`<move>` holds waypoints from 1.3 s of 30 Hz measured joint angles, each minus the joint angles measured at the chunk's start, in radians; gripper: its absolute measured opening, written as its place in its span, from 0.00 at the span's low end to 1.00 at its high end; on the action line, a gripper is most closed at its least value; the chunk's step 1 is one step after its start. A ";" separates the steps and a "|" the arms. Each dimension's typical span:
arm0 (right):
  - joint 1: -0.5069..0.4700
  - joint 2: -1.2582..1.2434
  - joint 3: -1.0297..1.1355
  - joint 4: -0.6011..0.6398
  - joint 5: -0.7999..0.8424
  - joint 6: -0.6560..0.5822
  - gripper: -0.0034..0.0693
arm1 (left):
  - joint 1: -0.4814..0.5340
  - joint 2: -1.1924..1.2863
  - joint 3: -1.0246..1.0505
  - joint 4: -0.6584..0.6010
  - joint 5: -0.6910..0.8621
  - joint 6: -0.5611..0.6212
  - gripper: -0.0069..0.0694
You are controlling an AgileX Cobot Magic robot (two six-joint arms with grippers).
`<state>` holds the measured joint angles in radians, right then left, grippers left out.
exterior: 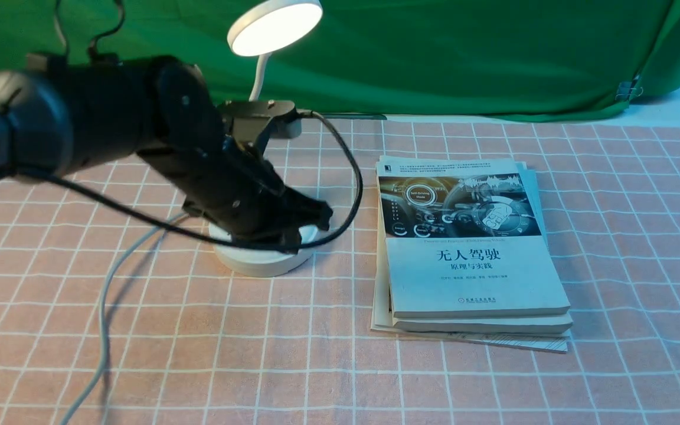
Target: Turn on the table lamp on the pink coffee tablecloth with your hand.
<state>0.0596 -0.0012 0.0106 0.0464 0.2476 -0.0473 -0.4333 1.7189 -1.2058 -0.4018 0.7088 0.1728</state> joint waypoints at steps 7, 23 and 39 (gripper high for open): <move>0.000 0.000 0.000 0.000 0.000 0.000 0.38 | 0.000 -0.382 0.319 -0.018 -0.080 0.029 0.12; 0.000 0.000 0.000 0.000 0.000 0.000 0.38 | 0.000 -1.256 0.706 0.109 -0.366 0.034 0.12; 0.000 0.000 0.000 0.000 0.000 0.000 0.38 | 0.046 -1.458 0.874 0.559 -0.560 -0.119 0.12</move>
<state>0.0596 -0.0012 0.0106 0.0464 0.2476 -0.0473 -0.3870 0.2610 -0.3317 0.1570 0.1488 0.0540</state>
